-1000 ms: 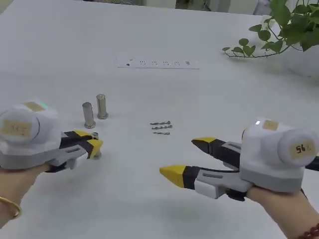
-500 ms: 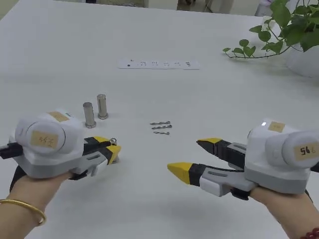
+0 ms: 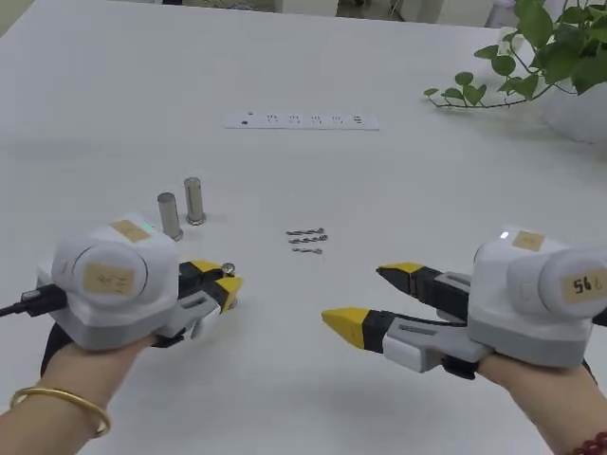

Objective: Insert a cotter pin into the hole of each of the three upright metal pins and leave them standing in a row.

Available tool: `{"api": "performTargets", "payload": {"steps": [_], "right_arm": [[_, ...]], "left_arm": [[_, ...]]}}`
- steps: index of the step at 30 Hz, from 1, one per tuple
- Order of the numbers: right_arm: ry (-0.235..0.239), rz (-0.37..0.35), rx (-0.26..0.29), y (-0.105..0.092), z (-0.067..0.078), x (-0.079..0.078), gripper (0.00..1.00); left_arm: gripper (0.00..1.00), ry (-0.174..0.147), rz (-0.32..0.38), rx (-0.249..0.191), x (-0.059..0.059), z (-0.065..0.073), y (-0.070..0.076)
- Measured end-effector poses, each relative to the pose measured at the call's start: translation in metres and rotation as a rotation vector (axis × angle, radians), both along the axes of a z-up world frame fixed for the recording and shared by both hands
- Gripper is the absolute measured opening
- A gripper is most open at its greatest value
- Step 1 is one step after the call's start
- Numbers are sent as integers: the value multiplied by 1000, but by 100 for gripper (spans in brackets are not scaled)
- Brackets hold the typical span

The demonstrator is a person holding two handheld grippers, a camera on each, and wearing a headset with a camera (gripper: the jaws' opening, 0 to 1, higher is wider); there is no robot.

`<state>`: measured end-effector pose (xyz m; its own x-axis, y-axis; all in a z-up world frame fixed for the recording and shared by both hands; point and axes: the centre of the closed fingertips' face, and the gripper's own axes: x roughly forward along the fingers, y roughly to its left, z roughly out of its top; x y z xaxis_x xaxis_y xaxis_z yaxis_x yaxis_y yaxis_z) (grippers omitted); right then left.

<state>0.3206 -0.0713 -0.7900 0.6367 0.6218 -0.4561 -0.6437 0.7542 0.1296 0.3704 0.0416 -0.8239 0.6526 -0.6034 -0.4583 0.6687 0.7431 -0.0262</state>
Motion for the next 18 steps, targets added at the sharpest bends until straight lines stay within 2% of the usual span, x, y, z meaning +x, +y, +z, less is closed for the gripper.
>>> {"api": "performTargets", "payload": {"steps": [6,14,18], "right_arm": [[3,5,3,2,-1,0,58],[2,12,-1,1,0,2,57],[15,35,-26,1,-2,6,55]], "left_arm": [[8,-7,-1,22,1,-3,0],[20,2,-11,23,0,-5,-1],[26,3,-13,15,-2,-1,2]]}}
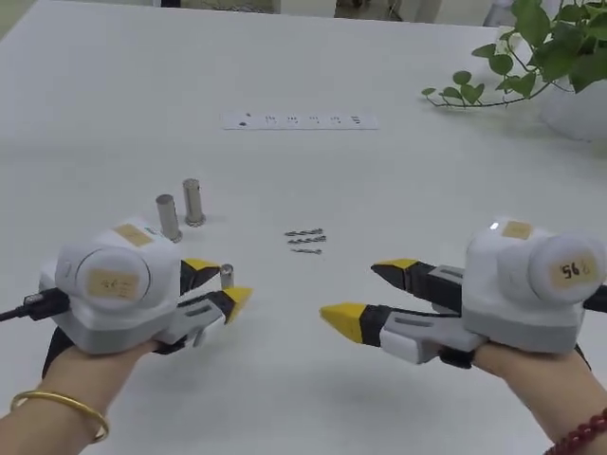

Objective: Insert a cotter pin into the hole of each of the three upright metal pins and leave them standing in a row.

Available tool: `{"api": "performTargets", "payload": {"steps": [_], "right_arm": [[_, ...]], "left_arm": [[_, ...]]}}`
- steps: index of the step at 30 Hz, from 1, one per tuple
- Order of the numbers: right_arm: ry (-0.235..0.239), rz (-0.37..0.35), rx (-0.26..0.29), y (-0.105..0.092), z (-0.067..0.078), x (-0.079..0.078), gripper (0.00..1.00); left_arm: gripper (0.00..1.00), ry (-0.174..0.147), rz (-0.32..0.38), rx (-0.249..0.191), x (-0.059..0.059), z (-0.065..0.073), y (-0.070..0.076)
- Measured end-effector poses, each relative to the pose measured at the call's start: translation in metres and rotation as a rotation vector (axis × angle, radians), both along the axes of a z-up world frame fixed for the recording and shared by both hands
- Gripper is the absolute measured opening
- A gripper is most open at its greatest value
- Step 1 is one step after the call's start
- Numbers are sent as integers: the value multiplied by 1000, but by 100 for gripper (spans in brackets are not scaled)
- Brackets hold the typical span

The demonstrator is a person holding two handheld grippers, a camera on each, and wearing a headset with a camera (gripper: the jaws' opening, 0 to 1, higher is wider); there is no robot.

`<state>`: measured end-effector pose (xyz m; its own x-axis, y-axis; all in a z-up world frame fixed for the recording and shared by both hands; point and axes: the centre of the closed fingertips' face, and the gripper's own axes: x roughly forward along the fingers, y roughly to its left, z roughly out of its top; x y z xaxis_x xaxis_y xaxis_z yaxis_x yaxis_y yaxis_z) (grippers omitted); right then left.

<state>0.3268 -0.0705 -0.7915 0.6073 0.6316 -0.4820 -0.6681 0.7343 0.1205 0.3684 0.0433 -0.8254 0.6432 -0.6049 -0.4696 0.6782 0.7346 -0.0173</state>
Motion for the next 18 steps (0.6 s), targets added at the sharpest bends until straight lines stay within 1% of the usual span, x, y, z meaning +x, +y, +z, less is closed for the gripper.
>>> {"api": "performTargets", "payload": {"steps": [1,3,5,7,8,11,14,16,18], "right_arm": [[4,5,-11,0,0,2,54],[0,12,-20,1,0,6,54],[1,20,-30,1,0,9,53],[4,38,-49,2,-1,14,51],[9,52,-58,3,-2,16,51],[27,85,-85,6,-8,22,50],[27,100,-92,10,-10,28,49],[38,110,-88,12,-12,33,46],[40,117,-90,15,-14,38,44]], "left_arm": [[27,0,-2,-2,-1,2,0],[29,-11,-8,-6,-3,5,1],[32,-8,-12,-10,-4,6,1],[35,-8,-15,-25,-7,8,3],[36,-3,-14,-36,-8,10,4],[40,-12,-20,-39,-11,13,5],[44,-15,-19,-44,-14,15,7],[48,-13,-21,-61,-17,19,7],[50,-12,-24,-56,-18,19,7]]}}
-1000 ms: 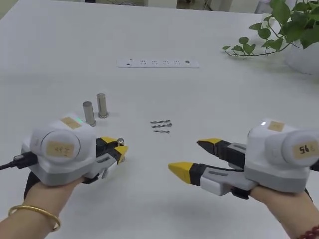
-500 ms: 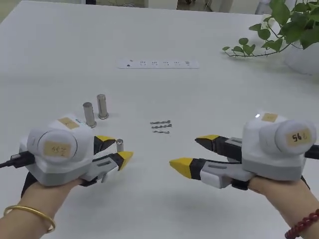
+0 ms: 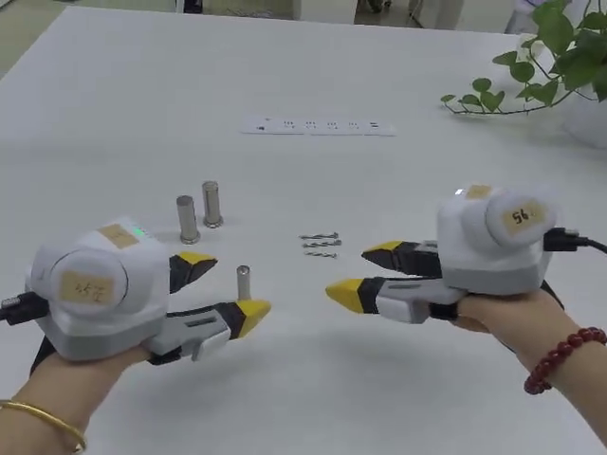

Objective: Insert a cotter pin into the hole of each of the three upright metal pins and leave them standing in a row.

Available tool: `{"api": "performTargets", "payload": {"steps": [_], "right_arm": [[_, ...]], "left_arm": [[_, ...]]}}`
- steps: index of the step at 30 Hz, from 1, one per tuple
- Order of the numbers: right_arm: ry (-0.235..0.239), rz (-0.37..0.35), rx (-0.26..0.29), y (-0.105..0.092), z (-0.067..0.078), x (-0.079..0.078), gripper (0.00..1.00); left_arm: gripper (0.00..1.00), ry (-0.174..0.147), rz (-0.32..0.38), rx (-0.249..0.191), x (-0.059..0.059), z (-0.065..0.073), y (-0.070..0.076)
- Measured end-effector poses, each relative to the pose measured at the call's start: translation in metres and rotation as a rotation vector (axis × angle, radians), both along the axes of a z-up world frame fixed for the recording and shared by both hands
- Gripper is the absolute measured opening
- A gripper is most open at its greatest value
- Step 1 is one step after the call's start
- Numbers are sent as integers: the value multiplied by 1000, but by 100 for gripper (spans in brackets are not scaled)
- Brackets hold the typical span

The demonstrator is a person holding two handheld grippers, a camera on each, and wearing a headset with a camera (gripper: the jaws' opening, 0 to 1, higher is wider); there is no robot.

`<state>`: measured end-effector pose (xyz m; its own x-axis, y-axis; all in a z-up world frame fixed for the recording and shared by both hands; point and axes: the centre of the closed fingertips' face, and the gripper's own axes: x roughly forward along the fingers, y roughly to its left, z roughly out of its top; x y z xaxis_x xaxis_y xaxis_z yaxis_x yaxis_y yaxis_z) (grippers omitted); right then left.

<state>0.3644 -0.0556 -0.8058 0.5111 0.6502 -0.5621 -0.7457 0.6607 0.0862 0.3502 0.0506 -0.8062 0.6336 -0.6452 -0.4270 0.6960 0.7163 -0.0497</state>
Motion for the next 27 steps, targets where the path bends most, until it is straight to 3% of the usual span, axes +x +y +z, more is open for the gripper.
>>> {"api": "performTargets", "payload": {"steps": [7,15,22,24,27], "right_arm": [[18,29,-37,2,-10,13,33],[10,65,-103,-2,-20,35,26],[17,93,-167,-2,-30,47,21],[20,112,-206,-4,-34,50,18],[22,124,-227,-4,-38,55,17]], "left_arm": [[62,-2,-9,7,-5,7,3],[63,-28,1,0,-7,19,7],[66,-21,-1,-8,-11,19,7],[67,-17,2,-30,-13,21,7],[69,-5,6,-21,-15,18,10]]}}
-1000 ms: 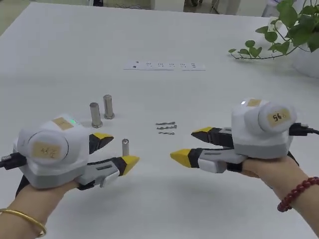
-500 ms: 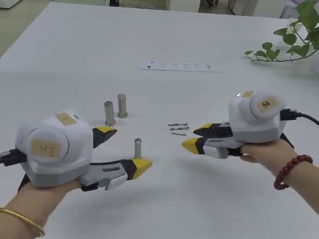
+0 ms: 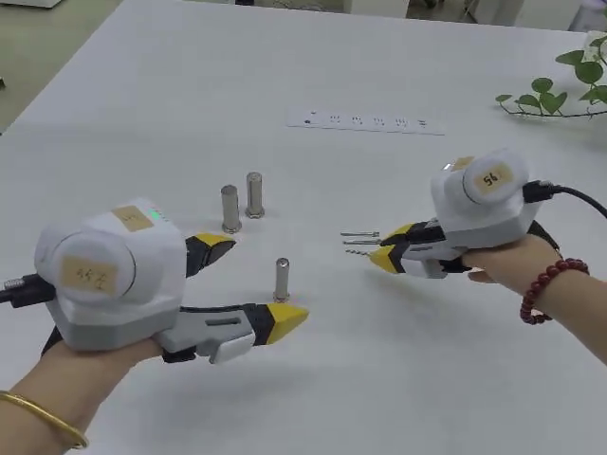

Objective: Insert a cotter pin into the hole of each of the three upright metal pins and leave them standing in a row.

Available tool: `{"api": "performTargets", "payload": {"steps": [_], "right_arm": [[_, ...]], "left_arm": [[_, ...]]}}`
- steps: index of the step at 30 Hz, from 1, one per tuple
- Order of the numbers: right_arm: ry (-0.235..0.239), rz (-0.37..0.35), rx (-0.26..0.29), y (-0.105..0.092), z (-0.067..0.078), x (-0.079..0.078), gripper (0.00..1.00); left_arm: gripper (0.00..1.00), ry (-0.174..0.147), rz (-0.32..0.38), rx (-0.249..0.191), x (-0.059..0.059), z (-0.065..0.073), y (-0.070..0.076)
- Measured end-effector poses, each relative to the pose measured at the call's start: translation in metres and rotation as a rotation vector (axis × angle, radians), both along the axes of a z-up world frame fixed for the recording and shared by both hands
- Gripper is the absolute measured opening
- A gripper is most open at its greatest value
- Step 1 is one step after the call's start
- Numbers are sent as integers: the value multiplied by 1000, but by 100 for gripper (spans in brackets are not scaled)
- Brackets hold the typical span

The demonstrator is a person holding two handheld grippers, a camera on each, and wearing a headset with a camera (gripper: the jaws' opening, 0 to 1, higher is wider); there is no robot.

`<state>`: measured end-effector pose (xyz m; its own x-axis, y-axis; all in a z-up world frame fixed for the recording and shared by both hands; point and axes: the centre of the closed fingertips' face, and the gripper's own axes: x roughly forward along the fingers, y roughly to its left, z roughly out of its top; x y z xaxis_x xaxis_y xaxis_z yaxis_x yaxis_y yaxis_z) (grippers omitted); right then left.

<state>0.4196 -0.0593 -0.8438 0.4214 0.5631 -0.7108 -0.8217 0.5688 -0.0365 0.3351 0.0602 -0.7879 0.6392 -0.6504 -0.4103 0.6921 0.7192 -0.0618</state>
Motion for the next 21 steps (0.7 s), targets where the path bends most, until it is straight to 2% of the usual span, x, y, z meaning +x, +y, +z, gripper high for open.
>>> {"api": "performTargets", "payload": {"steps": [6,7,10,14,17,21], "right_arm": [[31,43,-27,4,-8,4,16],[39,67,-34,5,-10,3,16],[40,76,-48,5,-12,4,16],[50,101,-62,6,-15,3,15],[54,126,-93,5,-18,3,14],[55,148,-106,8,-17,5,13]], "left_arm": [[73,6,3,12,-4,-1,5],[72,1,7,7,-5,1,7],[70,2,19,-10,-6,2,9],[70,6,28,0,-7,0,12],[70,8,29,3,-8,-1,13],[70,10,26,0,-9,-1,13]]}}
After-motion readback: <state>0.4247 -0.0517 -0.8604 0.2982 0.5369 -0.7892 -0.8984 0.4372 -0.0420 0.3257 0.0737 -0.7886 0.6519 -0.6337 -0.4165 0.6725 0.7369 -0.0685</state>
